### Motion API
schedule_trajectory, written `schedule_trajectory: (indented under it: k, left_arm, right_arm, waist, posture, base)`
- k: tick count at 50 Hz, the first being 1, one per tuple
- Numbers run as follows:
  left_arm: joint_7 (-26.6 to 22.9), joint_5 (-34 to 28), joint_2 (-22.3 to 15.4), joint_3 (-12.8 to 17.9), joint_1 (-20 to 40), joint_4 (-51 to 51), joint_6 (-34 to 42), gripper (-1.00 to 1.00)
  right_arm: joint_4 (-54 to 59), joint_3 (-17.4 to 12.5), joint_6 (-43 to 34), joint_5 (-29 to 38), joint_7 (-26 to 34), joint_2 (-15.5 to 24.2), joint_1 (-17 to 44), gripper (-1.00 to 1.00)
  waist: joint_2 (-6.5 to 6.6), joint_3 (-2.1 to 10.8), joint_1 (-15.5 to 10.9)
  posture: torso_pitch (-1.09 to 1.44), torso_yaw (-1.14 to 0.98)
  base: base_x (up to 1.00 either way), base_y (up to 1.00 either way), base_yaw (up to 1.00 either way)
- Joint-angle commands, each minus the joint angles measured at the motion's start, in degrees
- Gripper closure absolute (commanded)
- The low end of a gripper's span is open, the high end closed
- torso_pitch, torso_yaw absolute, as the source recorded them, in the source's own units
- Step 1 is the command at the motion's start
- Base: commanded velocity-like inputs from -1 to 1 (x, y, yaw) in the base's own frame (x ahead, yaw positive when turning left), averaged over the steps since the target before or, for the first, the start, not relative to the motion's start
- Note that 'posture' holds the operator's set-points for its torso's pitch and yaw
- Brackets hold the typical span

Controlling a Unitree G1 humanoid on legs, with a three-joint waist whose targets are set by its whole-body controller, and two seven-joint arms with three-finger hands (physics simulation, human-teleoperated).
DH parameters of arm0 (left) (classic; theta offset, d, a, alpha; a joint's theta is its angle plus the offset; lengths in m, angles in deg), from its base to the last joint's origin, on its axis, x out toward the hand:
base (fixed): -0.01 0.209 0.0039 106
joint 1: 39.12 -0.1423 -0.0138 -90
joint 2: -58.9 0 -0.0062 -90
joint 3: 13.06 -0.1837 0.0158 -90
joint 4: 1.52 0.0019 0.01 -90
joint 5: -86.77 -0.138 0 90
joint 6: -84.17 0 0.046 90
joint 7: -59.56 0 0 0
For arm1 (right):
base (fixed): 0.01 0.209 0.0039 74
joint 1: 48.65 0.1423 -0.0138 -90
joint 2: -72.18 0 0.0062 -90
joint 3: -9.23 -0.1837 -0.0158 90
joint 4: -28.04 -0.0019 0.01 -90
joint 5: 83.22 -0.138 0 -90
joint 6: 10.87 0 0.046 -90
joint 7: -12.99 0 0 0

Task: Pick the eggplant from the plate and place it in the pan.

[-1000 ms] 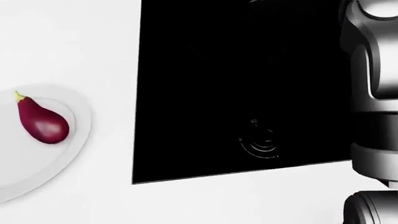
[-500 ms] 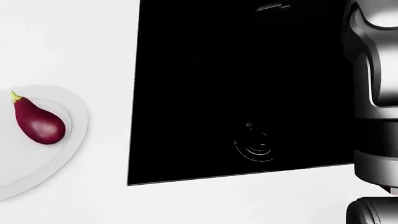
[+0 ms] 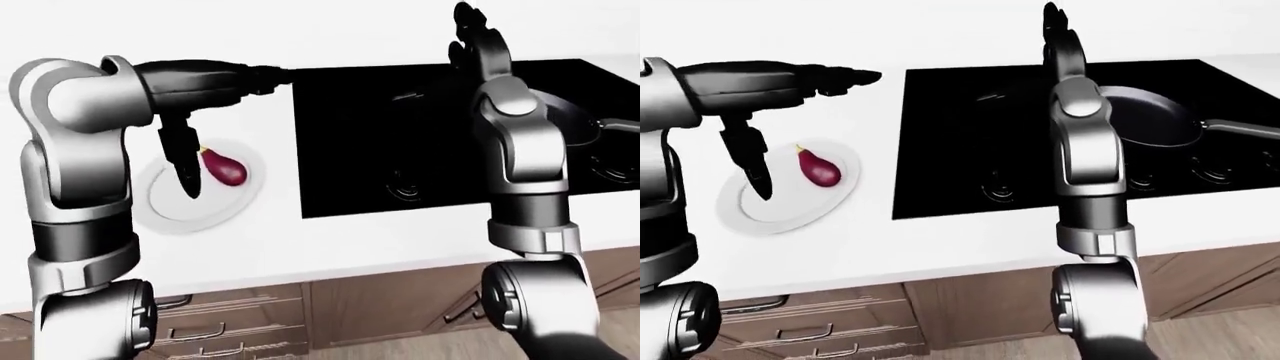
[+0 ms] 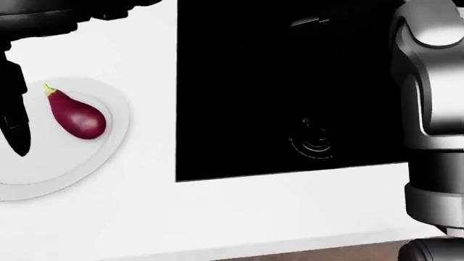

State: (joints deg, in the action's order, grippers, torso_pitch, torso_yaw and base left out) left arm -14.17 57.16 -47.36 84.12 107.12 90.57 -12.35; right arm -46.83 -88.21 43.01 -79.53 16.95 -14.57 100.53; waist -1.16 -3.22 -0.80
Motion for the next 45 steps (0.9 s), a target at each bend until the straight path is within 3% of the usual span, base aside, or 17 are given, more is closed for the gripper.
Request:
schedule_trajectory:
  k: [1, 5, 8, 17, 21, 22, 23, 25, 26, 27, 28, 29, 31, 35, 40, 45]
  left_arm:
    - [0.80, -0.53, -0.43, 1.45, 2.35, -1.30, 0.42, -1.00]
    - [-1.47, -0.80, -0.23, 1.70, 2.23, -2.90, 2.40, -1.00]
    - [-0.61, -1.79, -1.27, 1.48, 1.24, -0.95, -2.27, -1.00]
    - [5.68, -6.53, -0.60, 0.69, 3.86, 10.36, -7.03, -1.00]
    - [7.67, -8.26, 0.61, 0.43, 5.87, 13.97, -5.62, -1.00]
    - [8.86, -8.58, 0.51, 0.09, 5.93, 15.08, -7.24, -0.92]
    - [9.26, -8.87, 1.05, -0.11, 5.61, 15.30, -7.17, -0.62]
    - [9.61, -9.49, 1.57, -0.37, 5.44, 15.45, -6.95, -0.77]
    - [9.08, -9.49, 1.63, -0.40, 5.03, 14.97, -7.03, -0.67]
    - [9.53, -9.62, 1.70, -0.36, 5.24, 15.46, -7.39, -0.73]
    - [9.52, -9.63, 1.62, -0.27, 5.21, 15.70, -7.57, -0.55]
    - [9.67, -9.65, 1.49, -0.17, 5.23, 15.95, -7.81, -0.58]
    - [6.83, -8.65, 1.47, 0.31, 3.52, 13.16, -6.36, -0.64]
    - [6.98, -7.49, 0.31, 1.44, 2.12, 11.68, -7.02, -0.59]
    - [4.83, -3.45, -4.22, 4.86, -2.80, 7.57, -8.09, -0.62]
    - [6.37, -1.45, -6.39, 6.52, -8.08, 6.49, -9.41, -0.60]
  right_arm:
    - [-2.00, -0.78, 1.42, 0.30, -0.09, 1.13, 2.57, -1.00]
    - [-2.62, -0.45, 1.56, 0.52, -0.32, 0.51, 1.78, -1.00]
    - [-2.32, -0.65, 2.26, 0.56, -0.28, 0.32, 1.11, -1.00]
    - [-3.11, -0.38, 2.69, 0.81, -0.62, -0.42, -0.37, -1.00]
    - [-3.34, -0.59, 2.52, 0.71, -0.47, -0.31, -0.44, -1.00]
    - [-3.04, -0.53, 3.05, 0.74, -0.61, -0.47, -0.75, -1.00]
    - [-3.32, -0.50, 2.94, 0.72, -0.64, -0.56, -0.90, -1.00]
    - [-3.36, -0.46, 2.96, 0.75, -0.63, -0.51, -0.79, -1.00]
    - [-3.80, -0.50, 2.39, 0.71, -0.55, -0.45, -0.66, -1.00]
    - [-3.20, -0.51, 3.02, 0.75, -0.60, -0.42, -0.62, -1.00]
    - [-2.99, -0.55, 3.12, 0.77, -0.51, -0.26, -0.50, -1.00]
    - [-2.94, -0.59, 3.07, 0.78, -0.45, -0.16, -0.45, -1.00]
    - [-2.72, -0.59, 3.56, 0.70, -0.36, -0.22, -0.71, -1.00]
    - [-3.17, -0.30, 3.38, 1.06, -0.43, -0.46, -1.13, -1.00]
    - [-2.64, -0.21, 3.55, 1.45, -0.39, -0.69, -0.85, -1.00]
    - [-2.77, 0.38, 4.09, 2.19, -0.62, -1.80, -1.66, -1.00]
  waist:
    - [0.08, 1.91, -0.07]
    - [-0.13, 1.94, -0.13]
    - [-0.25, 1.94, -0.17]
    - [-0.08, 2.73, -0.40]
    - [-0.12, 2.98, -0.37]
    - [-0.11, 3.02, -0.36]
    - [-0.09, 3.03, -0.35]
    - [-0.07, 3.08, -0.33]
    - [-0.06, 3.11, -0.32]
    - [-0.03, 3.15, -0.33]
    - [-0.01, 3.14, -0.32]
    - [0.01, 3.14, -0.31]
    - [0.05, 3.08, -0.28]
    - [0.10, 2.81, -0.15]
    - [0.36, 2.57, 0.02]
    - [0.76, 2.23, 0.17]
  posture:
    - [0.00, 0.00]
    - [0.00, 0.00]
    - [0.00, 0.00]
    - [0.00, 0.00]
    - [0.00, 0.00]
    - [0.00, 0.00]
    - [0.00, 0.00]
    - [0.00, 0.00]
    - [0.00, 0.00]
    - [0.00, 0.00]
    - [0.00, 0.00]
    - [0.00, 0.00]
    - [0.00, 0.00]
    - [0.00, 0.00]
    - [0.00, 0.00]
    - [0.00, 0.00]
  base:
    - [0.00, 0.00, 0.00]
    - [0.00, 0.00, 0.00]
    - [0.00, 0.00, 0.00]
    - [0.00, 0.00, 0.00]
    - [0.00, 0.00, 0.00]
    - [0.00, 0.00, 0.00]
    - [0.00, 0.00, 0.00]
    - [0.00, 0.00, 0.00]
    - [0.00, 0.00, 0.00]
    - [0.00, 0.00, 0.00]
    - [0.00, 0.00, 0.00]
    - [0.00, 0.00, 0.00]
    - [0.00, 0.00, 0.00]
    - [0.00, 0.00, 0.00]
    - [0.00, 0.00, 0.00]
    - [0.00, 0.00, 0.00]
